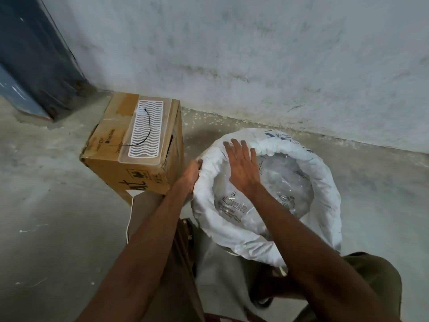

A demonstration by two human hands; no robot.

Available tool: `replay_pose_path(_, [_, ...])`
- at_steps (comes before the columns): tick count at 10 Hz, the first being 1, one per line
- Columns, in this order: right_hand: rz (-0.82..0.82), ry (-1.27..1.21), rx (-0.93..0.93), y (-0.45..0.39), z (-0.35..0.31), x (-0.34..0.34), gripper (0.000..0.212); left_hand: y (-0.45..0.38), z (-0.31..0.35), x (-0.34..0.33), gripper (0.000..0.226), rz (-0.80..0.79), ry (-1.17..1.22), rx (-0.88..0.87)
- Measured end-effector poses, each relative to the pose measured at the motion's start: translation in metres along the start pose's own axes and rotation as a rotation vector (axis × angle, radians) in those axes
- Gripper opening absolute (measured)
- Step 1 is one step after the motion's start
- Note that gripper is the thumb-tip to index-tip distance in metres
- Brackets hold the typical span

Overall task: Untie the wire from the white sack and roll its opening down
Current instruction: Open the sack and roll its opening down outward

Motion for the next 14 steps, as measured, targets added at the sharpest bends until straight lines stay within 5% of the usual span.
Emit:
replay_pose_path(1, [-0.054,0.089,0.070,-0.034,0.005,-0.004,0.066,0.011,0.041,-0.006,0.051,0.243,-1.416,-0.120])
replay_pose_path(2, [-0.051,0.098,0.209,-0.054,0.004,0.002,0.057,0.009,0.051,-0.002,0.084,0.358,-1.673,-0.201])
replay_pose_path(3, [-0.241,0.082,0.241,-0.067,0.008,-0.002,0.044,0.020,0.049,-0.031,0.101,0.390,-2.218,-0.650])
replay_pose_path(4, [-0.356,-0.092,0.217,-0.080,0.016,0.000,0.034,0.013,0.022,-0.063,0.104,0.243,-2.694,-0.737])
replay_pose_path(5, [-0.509,-0.140,0.195,-0.087,0.022,0.003,0.042,-0.013,0.001,-0.070,0.100,0.241,-2.955,-0.601])
replay_pose_path(6, [-0.582,-0.249,0.153,-0.087,0.032,0.004,0.050,-0.036,0.010,-0.072,0.072,0.208,-2.751,-0.474])
replay_pose_path(7, [-0.460,-0.333,0.162,-0.074,0.049,0.002,0.068,-0.053,0.028,-0.078,0.035,0.149,-2.565,-0.317])
replay_pose_path(8, [-0.277,-0.108,0.216,-0.060,0.059,-0.003,0.076,-0.069,0.033,-0.076,0.039,0.095,-2.500,-0.093])
replay_pose_path(9, [-0.210,0.068,0.153,-0.061,0.059,-0.006,0.043,-0.083,0.030,-0.068,0.063,0.143,-2.527,0.098])
replay_pose_path(10, [-0.261,0.042,0.048,-0.071,0.068,-0.011,0.030,-0.086,0.016,-0.084,0.087,0.109,-2.887,-0.156])
replay_pose_path(11, [-0.296,-0.107,0.003,-0.081,0.073,-0.012,0.040,-0.070,-0.019,-0.106,0.086,0.115,-3.167,-0.566])
replay_pose_path(13, [-0.434,-0.206,0.027,-0.079,0.083,-0.014,0.046,-0.090,-0.037,-0.098,0.050,-0.064,-2.970,-0.419])
replay_pose_path(14, [-0.242,0.019,0.141,-0.069,0.085,-0.005,0.059,-0.093,-0.028,-0.099,0.043,-0.089,-2.857,-0.321])
Point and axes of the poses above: each hand's wrist, its own y-axis away from the middle knuckle, its own x-axis out of the back of the hand, z = x × y, the point moved 8 cm from there along -y, towards the middle knuckle, and after that the axes turned 8 degrees about -z, right-handed, at the moved point
